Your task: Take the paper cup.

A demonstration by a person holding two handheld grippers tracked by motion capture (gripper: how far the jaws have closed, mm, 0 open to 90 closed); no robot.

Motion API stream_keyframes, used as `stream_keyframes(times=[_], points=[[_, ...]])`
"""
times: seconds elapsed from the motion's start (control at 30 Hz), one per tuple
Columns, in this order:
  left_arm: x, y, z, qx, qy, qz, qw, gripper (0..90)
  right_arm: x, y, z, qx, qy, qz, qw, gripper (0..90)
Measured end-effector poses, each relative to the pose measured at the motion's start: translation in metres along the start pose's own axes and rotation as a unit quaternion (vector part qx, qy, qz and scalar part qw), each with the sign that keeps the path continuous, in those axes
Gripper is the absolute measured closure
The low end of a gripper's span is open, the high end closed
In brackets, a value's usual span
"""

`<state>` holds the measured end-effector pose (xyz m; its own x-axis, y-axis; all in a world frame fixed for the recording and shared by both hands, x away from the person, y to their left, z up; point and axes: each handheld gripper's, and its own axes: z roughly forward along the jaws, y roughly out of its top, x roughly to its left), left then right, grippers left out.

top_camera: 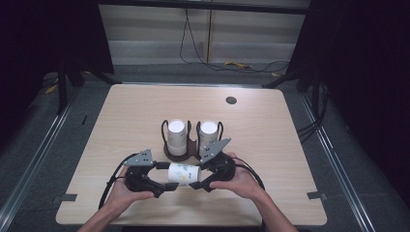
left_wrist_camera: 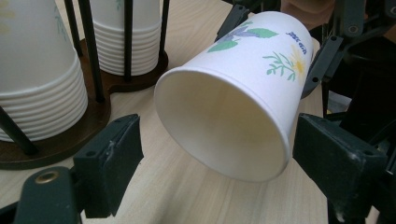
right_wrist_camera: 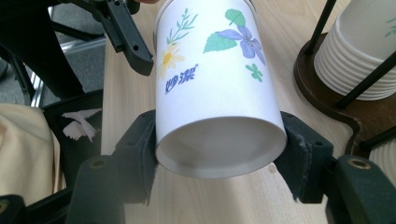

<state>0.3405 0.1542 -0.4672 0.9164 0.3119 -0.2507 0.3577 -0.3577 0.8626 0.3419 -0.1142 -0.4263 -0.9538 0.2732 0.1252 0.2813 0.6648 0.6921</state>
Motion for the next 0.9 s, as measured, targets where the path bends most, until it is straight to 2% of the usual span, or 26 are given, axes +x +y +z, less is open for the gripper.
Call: stream_keyframes(times=[0.13,0.23,0.5,0.57,0.9], points=[[0.000,0.001,-0.001,-0.007,0.001,0.000,1.0000,15.8,0.000,-0.005,-0.001,-0.022,-0.010,0.010,0.9997,37.2],[-0.001,0.002,-0.002,-0.013,-0.009,-0.017,0.9997,15.8,-0.001,-0.008,-0.003,-0.041,-0.014,0.020,0.9989,37.3],[-0.002,0.010,-0.006,-0.029,-0.001,-0.012,0.9995,15.7,-0.002,-0.015,-0.003,-0.072,-0.004,0.037,0.9967,37.4],[-0.002,0.012,-0.008,-0.033,0.002,-0.010,0.9994,15.7,-0.001,-0.016,-0.004,-0.095,-0.006,0.038,0.9948,37.4],[-0.005,0.018,-0.010,-0.050,0.001,0.003,0.9988,15.7,-0.006,-0.023,-0.007,-0.131,0.013,0.058,0.9896,37.5]])
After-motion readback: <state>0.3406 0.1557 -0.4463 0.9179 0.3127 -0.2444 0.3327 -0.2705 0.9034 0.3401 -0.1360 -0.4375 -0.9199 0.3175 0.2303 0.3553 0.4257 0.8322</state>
